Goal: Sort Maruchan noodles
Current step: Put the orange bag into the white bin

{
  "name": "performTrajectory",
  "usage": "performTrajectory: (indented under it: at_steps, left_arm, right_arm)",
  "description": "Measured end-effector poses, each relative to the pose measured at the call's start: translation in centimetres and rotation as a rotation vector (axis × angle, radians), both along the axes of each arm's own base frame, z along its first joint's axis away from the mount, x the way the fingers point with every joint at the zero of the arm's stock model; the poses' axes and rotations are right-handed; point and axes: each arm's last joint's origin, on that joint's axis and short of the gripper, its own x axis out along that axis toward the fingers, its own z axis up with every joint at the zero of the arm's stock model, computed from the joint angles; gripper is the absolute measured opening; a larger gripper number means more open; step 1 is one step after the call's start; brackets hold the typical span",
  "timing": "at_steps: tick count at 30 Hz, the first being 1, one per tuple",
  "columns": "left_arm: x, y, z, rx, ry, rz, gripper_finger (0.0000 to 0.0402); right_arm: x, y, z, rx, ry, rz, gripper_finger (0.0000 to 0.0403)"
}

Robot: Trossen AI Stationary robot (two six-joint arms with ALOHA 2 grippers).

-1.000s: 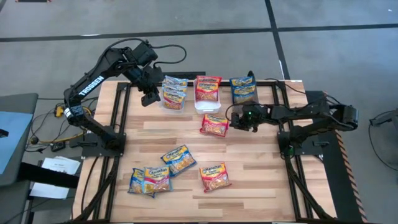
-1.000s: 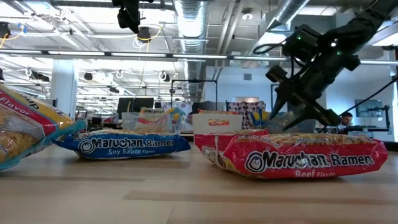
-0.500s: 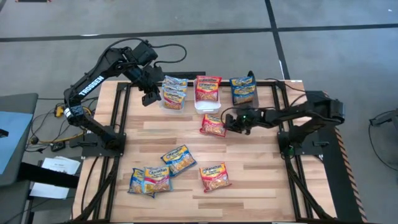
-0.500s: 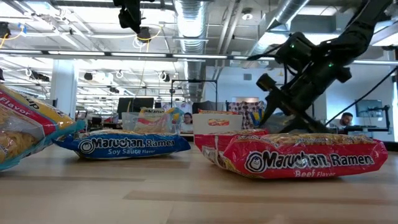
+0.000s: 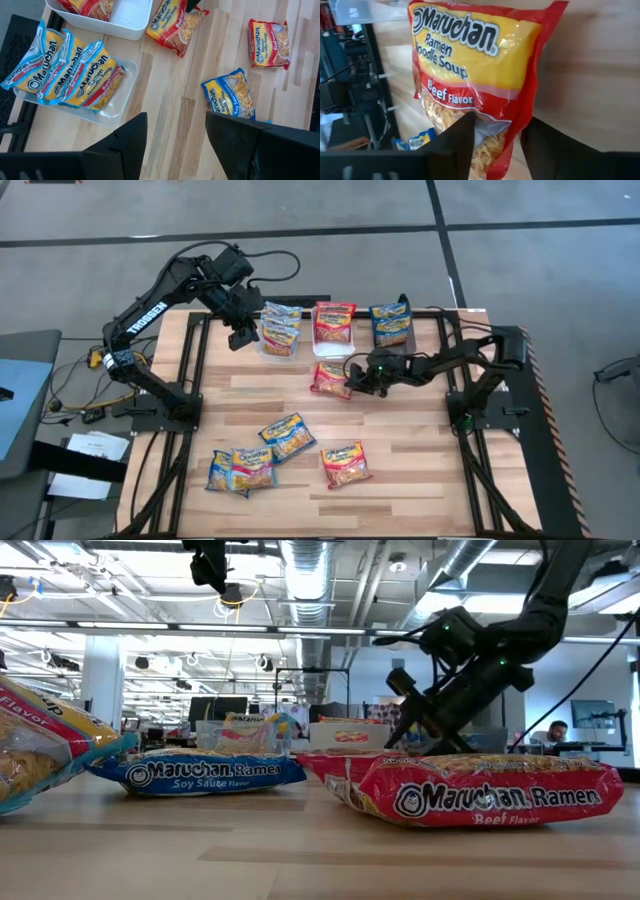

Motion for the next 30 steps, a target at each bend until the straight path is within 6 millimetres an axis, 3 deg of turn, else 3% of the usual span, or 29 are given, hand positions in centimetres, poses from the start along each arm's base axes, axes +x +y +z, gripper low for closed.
performTrajectory:
  at_steps: [13,21,30]
  left_arm:
    - [0.0,0.0,0.0,0.0,0.001,0.0,0.0188]
    - [0.0,0.0,0.0,0.0,0.001,0.0,0.0188]
    - [0.0,0.0,0.0,-0.001,0.001,0.003,0.0188]
  right_arm:
    - [0.9,0.6,-0.3,-0.011,0.007,0.087,0.0013]
    - [1.2,1.7,0.2,-0.066,-0.015,0.2,0.0004]
    - [1.8,2.5,2.1,-0.283,-0.032,0.363,0.0003]
